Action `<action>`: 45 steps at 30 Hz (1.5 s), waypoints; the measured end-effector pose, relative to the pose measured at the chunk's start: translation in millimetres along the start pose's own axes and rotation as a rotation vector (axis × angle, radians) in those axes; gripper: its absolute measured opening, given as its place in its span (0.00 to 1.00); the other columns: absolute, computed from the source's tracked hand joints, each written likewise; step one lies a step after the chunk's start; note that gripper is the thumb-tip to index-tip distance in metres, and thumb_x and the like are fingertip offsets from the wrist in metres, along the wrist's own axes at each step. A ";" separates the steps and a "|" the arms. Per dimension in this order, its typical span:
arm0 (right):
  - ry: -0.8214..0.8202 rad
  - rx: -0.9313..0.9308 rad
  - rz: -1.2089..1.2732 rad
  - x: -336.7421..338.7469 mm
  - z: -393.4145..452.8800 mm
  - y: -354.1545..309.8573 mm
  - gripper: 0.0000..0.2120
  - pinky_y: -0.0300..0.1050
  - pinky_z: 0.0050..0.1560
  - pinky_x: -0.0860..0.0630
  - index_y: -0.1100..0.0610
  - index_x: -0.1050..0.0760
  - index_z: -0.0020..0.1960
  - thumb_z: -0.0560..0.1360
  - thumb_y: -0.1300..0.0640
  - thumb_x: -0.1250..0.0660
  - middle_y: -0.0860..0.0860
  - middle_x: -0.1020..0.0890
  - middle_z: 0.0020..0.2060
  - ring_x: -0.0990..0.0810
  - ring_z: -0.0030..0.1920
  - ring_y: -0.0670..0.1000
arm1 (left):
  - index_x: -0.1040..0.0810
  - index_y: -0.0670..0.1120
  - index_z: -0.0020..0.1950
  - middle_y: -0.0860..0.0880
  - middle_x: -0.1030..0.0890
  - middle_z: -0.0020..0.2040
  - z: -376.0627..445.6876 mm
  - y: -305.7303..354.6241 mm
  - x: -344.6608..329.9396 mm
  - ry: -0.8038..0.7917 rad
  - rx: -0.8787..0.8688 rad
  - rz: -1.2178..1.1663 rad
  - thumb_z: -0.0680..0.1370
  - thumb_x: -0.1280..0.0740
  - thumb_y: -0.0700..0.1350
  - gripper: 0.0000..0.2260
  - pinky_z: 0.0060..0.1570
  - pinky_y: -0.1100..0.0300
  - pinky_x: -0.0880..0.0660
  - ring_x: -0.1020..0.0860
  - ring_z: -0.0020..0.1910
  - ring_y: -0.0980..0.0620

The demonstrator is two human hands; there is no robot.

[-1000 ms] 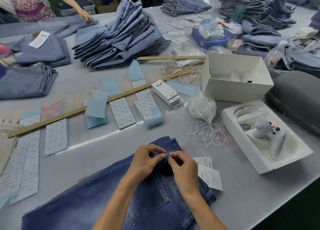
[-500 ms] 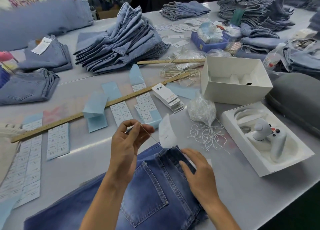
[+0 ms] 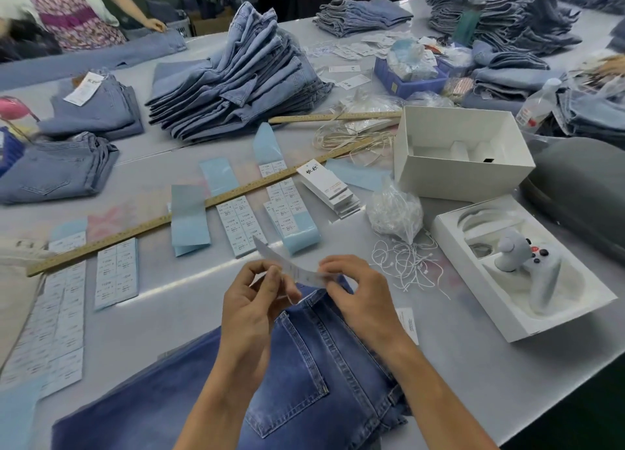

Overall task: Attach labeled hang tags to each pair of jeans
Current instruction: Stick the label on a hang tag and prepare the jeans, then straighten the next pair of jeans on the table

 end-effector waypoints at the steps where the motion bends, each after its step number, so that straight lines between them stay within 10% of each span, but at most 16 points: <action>1: -0.004 0.010 0.047 3.8 -1.9 1.8 0.12 0.31 0.59 0.27 0.50 0.15 0.48 0.74 0.67 0.27 0.41 0.18 0.52 0.20 0.58 0.44 | 0.22 0.46 0.47 0.44 0.21 0.35 -1.1 -4.6 3.4 0.086 0.020 -0.026 0.81 0.35 0.44 0.04 0.40 0.60 0.20 0.21 0.35 0.49; 7: -0.133 -0.138 0.096 35.5 -31.1 36.6 0.19 0.33 0.55 0.27 0.49 0.15 0.36 0.71 0.74 0.28 0.40 0.23 0.51 0.22 0.58 0.44 | 0.24 0.47 0.48 0.49 0.19 0.35 -0.2 -20.7 27.1 0.350 0.160 -0.184 0.84 0.38 0.42 0.06 0.40 0.59 0.20 0.19 0.36 0.53; 13: 0.012 0.014 -0.365 46.1 -37.1 43.7 0.16 0.38 0.54 0.24 0.55 0.15 0.43 0.75 0.74 0.32 0.44 0.22 0.49 0.22 0.53 0.46 | 0.23 0.47 0.47 0.47 0.18 0.38 8.2 -13.0 21.5 0.261 0.074 0.034 0.84 0.37 0.43 0.07 0.42 0.56 0.24 0.19 0.39 0.51; 25: 0.041 -0.034 -0.405 -35.6 -37.9 31.6 0.05 0.37 0.46 0.32 0.51 0.24 0.52 0.77 0.56 0.30 0.42 0.25 0.43 0.28 0.44 0.44 | 0.13 0.50 0.47 0.47 0.13 0.42 8.5 -7.5 -4.8 0.005 -0.096 0.338 0.76 0.26 0.39 0.06 0.42 0.62 0.19 0.15 0.42 0.50; 45: 0.102 -0.280 0.441 -21.5 -47.2 68.5 0.07 0.49 0.54 0.18 0.48 0.16 0.49 0.77 0.60 0.28 0.49 0.13 0.46 0.15 0.49 0.50 | 0.16 0.52 0.50 0.58 0.16 0.43 22.6 -53.8 -8.2 -0.267 -0.053 0.981 0.78 0.28 0.37 0.09 0.45 0.71 0.27 0.19 0.46 0.62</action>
Point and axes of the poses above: each hand's wrist, its own z-axis towards the middle knuckle, its own x-axis out of the back of the hand, y = z × x, the point moved 1 cm from there along z, towards the middle knuckle
